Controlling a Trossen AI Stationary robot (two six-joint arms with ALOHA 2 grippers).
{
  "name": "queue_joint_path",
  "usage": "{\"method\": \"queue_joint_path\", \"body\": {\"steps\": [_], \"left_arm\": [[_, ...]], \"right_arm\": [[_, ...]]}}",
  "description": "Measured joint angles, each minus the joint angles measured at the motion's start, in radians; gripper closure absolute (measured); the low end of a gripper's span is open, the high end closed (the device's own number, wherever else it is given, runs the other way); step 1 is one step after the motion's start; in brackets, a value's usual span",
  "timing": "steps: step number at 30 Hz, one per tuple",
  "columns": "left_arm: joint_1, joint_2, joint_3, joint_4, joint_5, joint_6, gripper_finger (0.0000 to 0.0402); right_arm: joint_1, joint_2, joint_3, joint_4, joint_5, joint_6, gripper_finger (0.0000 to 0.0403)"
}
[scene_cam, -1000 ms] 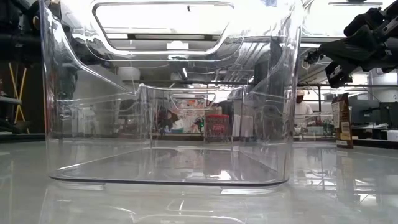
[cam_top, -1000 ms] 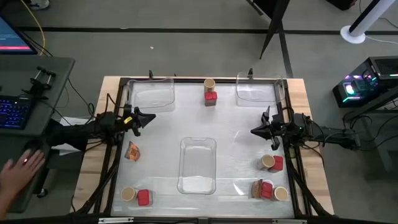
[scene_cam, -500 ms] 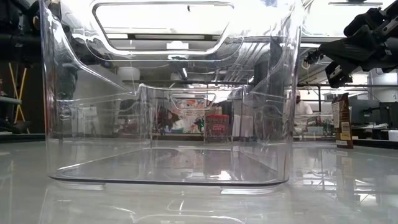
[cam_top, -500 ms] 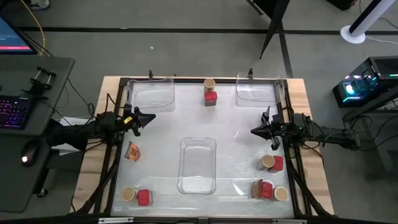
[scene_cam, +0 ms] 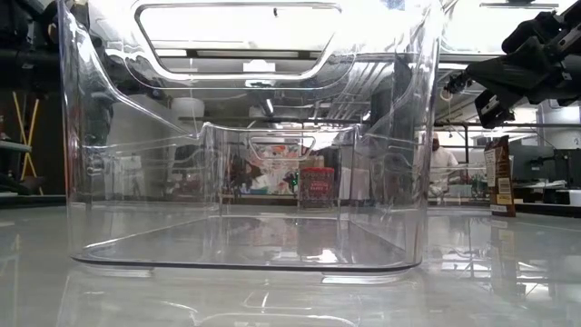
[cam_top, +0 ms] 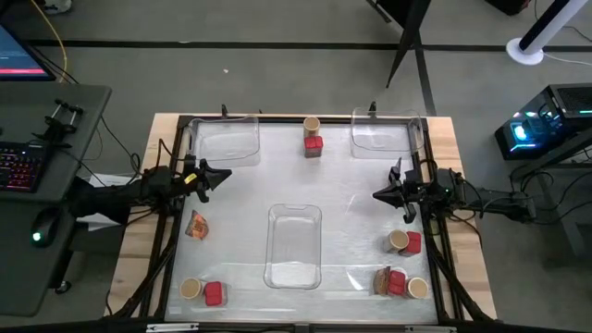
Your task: Sort spices by type
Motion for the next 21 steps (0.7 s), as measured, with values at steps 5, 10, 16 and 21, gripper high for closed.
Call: {"method": "queue_joint_path", "body": {"steps": [5,10,16,21], "left_arm": [[0.000,0.000,0.000,0.000,0.000,0.000,0.0395],[0.000,0.000,0.000,0.000,0.000,0.000,0.0395],[0.000,0.000,0.000,0.038,-0.004,-0.034,0.0395],[0.001,0.000,0.000,0.143,-0.031,-0.193,0.0395]], "right_arm": [[0.000,0.000,0.000,0.000,0.000,0.000,0.0400],[0.000,0.000,0.000,0.000,0.000,0.000,0.0400],[0.000,0.000,0.000,0.000,0.000,0.000,0.0400],[0.000,0.000,0.000,0.000,0.000,0.000,0.0400]]}}
